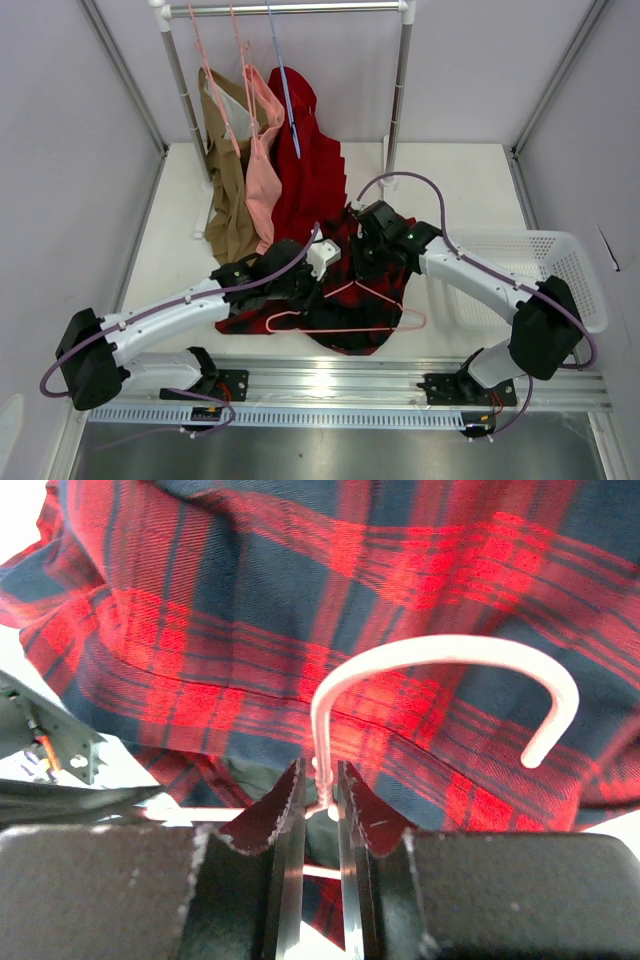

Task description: Place the skirt on the hanger

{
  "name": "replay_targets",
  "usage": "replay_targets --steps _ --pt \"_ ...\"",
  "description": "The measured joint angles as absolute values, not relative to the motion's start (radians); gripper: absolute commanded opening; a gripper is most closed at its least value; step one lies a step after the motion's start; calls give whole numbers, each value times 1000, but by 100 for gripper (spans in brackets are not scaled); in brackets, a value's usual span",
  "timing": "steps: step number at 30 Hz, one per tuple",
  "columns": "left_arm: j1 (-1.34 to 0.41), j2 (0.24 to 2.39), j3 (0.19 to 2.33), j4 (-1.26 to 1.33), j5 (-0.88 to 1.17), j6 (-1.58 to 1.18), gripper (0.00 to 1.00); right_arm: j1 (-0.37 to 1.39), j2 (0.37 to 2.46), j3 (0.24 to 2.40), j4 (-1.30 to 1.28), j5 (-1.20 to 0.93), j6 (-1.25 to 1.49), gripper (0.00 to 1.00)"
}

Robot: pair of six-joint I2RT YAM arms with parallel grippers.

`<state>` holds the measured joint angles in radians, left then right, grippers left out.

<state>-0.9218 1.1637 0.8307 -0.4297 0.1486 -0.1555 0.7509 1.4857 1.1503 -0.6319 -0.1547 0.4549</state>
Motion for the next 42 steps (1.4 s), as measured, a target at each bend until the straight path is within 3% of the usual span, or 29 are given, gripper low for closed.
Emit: replay_targets --steps 4,9,16,23,34,42 --pt "-922 1159 833 -435 81 -176 44 751 1452 1140 -633 -93 460 0" --pt "-922 1127 853 -469 -6 -221 53 751 1415 1102 -625 -47 472 0" --pt "-902 1043 894 -579 -147 -315 52 751 1393 1061 -615 -21 479 0" --pt "-894 961 890 -688 -173 -397 40 751 1378 1060 -617 39 501 0" --pt "-894 818 815 -806 -271 -605 45 717 1350 1045 -616 99 566 0" --pt "-899 677 784 -757 -251 -648 39 680 1350 1045 -616 132 638 0"
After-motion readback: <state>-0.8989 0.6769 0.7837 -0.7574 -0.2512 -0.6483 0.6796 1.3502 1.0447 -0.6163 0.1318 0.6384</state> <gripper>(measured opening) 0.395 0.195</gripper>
